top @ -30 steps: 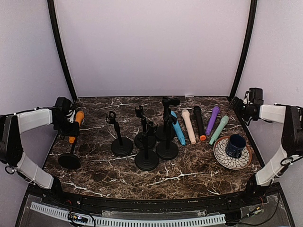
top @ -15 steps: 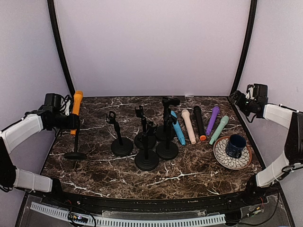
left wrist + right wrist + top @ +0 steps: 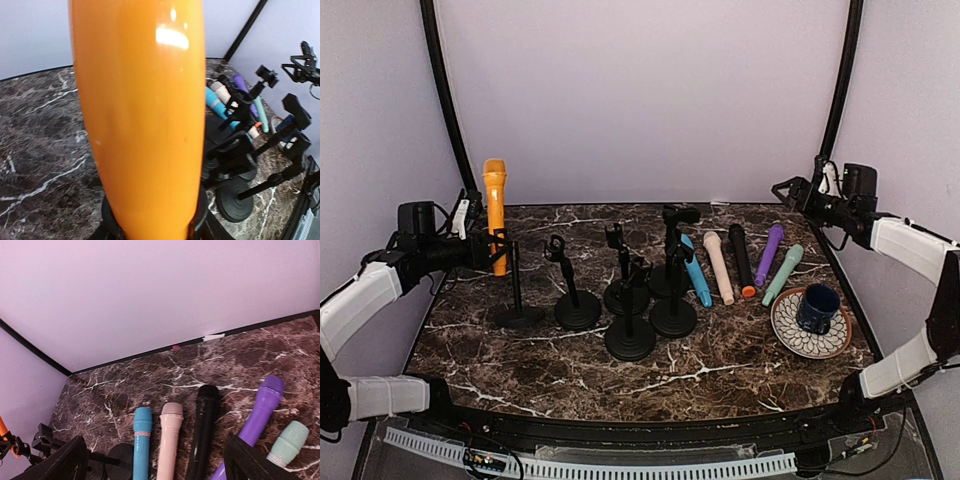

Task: Remove the microphone from the stand
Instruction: Pass from the left arm to the right

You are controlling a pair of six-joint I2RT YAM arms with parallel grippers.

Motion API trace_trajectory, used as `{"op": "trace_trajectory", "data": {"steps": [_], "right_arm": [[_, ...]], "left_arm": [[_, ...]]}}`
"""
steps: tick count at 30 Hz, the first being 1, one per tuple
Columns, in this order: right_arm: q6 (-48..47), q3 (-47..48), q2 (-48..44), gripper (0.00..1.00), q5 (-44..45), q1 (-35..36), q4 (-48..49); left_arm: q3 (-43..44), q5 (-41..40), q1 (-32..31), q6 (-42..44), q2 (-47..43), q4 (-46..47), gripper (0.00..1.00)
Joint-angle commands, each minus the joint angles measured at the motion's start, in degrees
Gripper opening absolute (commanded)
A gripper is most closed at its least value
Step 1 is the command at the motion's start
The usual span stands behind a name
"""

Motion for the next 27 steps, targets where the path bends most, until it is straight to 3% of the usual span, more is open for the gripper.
{"op": "trace_trajectory", "data": {"steps": [1, 5, 10, 14, 19, 27], "right_arm": [[-2.03, 3.16, -2.56, 0.95, -5.71, 3.7, 5.5], [-2.29, 5.21, -3.55, 0.97, -9.26, 7.1, 7.85], [-3.41, 8.12, -3.69, 0.99, -12.43, 12.02, 9.15], [-3.33, 10.19, -2.39, 0.99, -13.03, 15.32, 9.98], [-2.68, 13.49, 0.19, 0.99, -13.8, 19.78, 10.72], [-1.27, 20.28, 3.33, 0.99, -17.21, 26.49, 11.43]], "left_arm": [[-0.97, 15.94, 0.14, -3.93, -3.11, 12.09, 0.0], [-1.04, 25.06, 0.01, -4.94, -2.94, 13.55, 0.0], [-0.57, 28.96, -0.91, -3.37, -4.5, 11.4, 0.0], [1.55, 27.09, -3.46, 0.75, -6.27, 3.19, 0.0], [4.82, 18.17, -11.72, 5.94, -6.76, -5.08, 0.0], [3.13, 15.19, -21.16, -2.54, -8.13, 8.12, 0.0]]}}
